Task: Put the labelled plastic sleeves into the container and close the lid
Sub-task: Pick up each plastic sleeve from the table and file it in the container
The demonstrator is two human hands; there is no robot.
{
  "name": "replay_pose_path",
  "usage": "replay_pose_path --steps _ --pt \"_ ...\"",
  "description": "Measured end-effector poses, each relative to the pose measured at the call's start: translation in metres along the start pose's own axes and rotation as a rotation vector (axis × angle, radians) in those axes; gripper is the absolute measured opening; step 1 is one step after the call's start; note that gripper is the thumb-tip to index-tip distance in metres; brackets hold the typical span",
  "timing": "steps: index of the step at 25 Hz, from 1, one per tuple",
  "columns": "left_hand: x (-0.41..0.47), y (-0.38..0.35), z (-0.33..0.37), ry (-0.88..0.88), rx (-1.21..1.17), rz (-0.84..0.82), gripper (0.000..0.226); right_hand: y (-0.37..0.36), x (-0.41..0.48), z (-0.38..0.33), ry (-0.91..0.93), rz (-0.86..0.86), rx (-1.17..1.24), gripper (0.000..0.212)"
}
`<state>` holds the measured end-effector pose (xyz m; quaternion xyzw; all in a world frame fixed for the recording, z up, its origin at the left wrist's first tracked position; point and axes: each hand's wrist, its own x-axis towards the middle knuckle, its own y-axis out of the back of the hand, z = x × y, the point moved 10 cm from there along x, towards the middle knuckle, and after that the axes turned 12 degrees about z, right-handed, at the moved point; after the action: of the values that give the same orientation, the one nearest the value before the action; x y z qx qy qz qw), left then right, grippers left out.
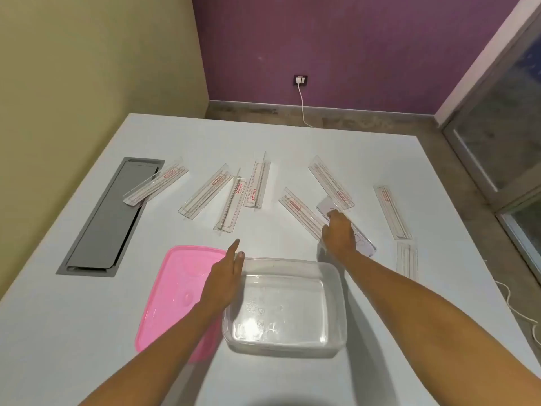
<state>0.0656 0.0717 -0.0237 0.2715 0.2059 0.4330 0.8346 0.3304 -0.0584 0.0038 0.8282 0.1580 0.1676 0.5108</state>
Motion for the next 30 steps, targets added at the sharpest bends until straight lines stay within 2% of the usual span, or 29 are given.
replay_pose_path --steps 5,8,11,15,18,20,21,22,25,26,30 --pt "-0.001 -0.014 -0.015 0.05 -0.038 -0.051 0.048 -0.034 0.022 0.004 -0.013 -0.133 -0.067 0.027" --pt "-0.001 -0.014 -0.015 0.084 -0.096 -0.049 0.045 -0.047 0.025 0.01 -0.021 -0.151 -0.138 0.019" --pt "-0.002 -0.014 -0.019 0.124 -0.117 -0.051 0.043 -0.056 0.028 0.011 -0.036 -0.141 -0.095 0.018" --pt "-0.002 -0.013 -0.017 0.117 -0.13 -0.047 0.035 -0.056 0.03 0.016 -0.078 -0.12 -0.057 0.041" --pt "-0.001 -0.009 -0.014 0.088 -0.135 -0.024 0.03 -0.048 0.032 0.026 -0.179 -0.123 0.03 0.05" --pt "-0.001 -0.008 -0.012 0.087 -0.151 -0.016 0.029 -0.042 0.03 0.033 -0.231 -0.169 0.063 0.074" --pt "-0.001 -0.007 -0.012 0.096 -0.162 -0.013 0.029 -0.039 0.026 0.034 -0.267 -0.205 0.137 0.079" --pt "-0.001 -0.006 -0.012 0.111 -0.172 -0.011 0.028 -0.036 0.022 0.033 -0.305 -0.234 0.266 0.074" --pt "0.0 -0.003 -0.018 0.186 -0.215 -0.008 0.025 -0.018 0.0 0.015 -0.36 -0.343 0.73 0.021" --pt "0.001 -0.001 -0.018 0.195 -0.224 -0.004 0.024 -0.01 -0.008 0.007 -0.34 -0.393 0.83 0.015" --pt "0.006 0.008 -0.017 0.173 -0.248 0.013 0.023 0.02 -0.044 -0.011 -0.291 -0.518 0.974 0.045"
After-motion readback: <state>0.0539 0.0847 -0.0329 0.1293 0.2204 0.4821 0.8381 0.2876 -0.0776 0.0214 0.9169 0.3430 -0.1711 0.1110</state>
